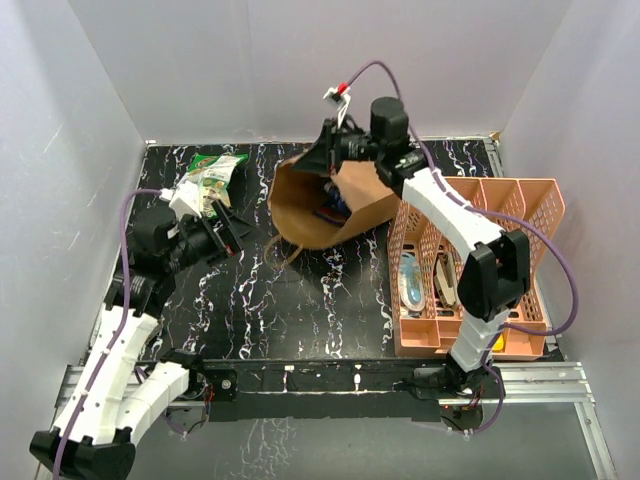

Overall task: Take the snacks out of the paper bag
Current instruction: Adjust the paper bag at the center of the board, then take out the snack from the paper bag.

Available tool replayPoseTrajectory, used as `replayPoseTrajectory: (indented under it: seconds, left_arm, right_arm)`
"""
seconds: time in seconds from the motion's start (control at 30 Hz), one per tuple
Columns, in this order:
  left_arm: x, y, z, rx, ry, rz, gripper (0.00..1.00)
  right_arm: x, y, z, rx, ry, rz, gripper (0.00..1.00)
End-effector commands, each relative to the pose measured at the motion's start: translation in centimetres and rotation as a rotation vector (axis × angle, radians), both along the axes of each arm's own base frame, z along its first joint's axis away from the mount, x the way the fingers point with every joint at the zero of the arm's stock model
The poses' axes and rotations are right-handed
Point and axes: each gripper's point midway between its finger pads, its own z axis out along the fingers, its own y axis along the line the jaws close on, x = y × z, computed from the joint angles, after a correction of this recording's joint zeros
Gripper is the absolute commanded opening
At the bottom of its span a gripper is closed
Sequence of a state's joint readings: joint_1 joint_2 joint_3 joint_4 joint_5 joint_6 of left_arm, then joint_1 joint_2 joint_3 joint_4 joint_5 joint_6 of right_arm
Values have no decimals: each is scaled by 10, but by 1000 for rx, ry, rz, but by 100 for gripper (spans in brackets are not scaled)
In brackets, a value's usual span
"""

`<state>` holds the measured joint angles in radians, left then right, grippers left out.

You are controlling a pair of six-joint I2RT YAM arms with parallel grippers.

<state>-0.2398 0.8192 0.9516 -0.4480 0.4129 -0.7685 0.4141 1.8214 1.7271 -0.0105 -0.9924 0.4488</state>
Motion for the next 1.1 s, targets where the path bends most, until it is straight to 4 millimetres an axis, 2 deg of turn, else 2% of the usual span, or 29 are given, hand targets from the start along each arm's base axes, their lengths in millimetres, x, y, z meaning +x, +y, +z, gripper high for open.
replayPoseTrajectory:
  seconds: [0.0, 0.07, 0.17, 0.23, 0.37, 0.47, 0.53, 0.6, 0.67, 0.7, 0.8, 0.93, 1.07]
  left_arm:
    - [-22, -18, 26, -113, -115, -132, 98]
    - [-26, -24, 24, -171, -116, -160, 98]
    - [-27, -37, 21, -289, -120, -215, 98]
    - [-25, -42, 18, -311, -144, -231, 98]
    - [-25, -60, 4, -230, -164, -246, 98]
    - [-33, -89, -19, -180, -132, -269, 92]
    - [-35, -105, -43, -135, -98, -246, 89]
    - [-32, -117, -67, -56, -57, -203, 86]
    - [-28, -129, -80, 76, -63, -196, 82]
    - [-25, -131, -86, 164, -72, -183, 81]
    - [-11, -126, -85, 367, -146, -145, 80]
    - [-1, -112, -74, 417, -223, -94, 77]
    - [8, -116, -74, 483, -258, -110, 71]
  right_arm:
    - [-52, 14, 49, 94, -96, 21, 8]
    - [-64, 18, 40, 86, -58, 33, 8]
    - [-73, 12, 35, 105, -47, -14, 8]
    - [-68, 7, 35, 105, -43, -76, 8]
    - [-60, 0, 38, 117, -26, -168, 8]
    - [-54, -5, 42, 132, -10, -224, 8]
    - [-52, -8, 47, 142, -4, -238, 8]
    - [-52, -12, 52, 144, 2, -239, 8]
    - [-54, -17, 56, 146, 4, -248, 8]
    - [-55, -20, 58, 149, 2, -255, 8]
    - [-57, -30, 62, 153, 2, -279, 8]
    - [-56, -37, 66, 140, 21, -277, 8]
    - [-44, -45, 69, 135, 27, -288, 8]
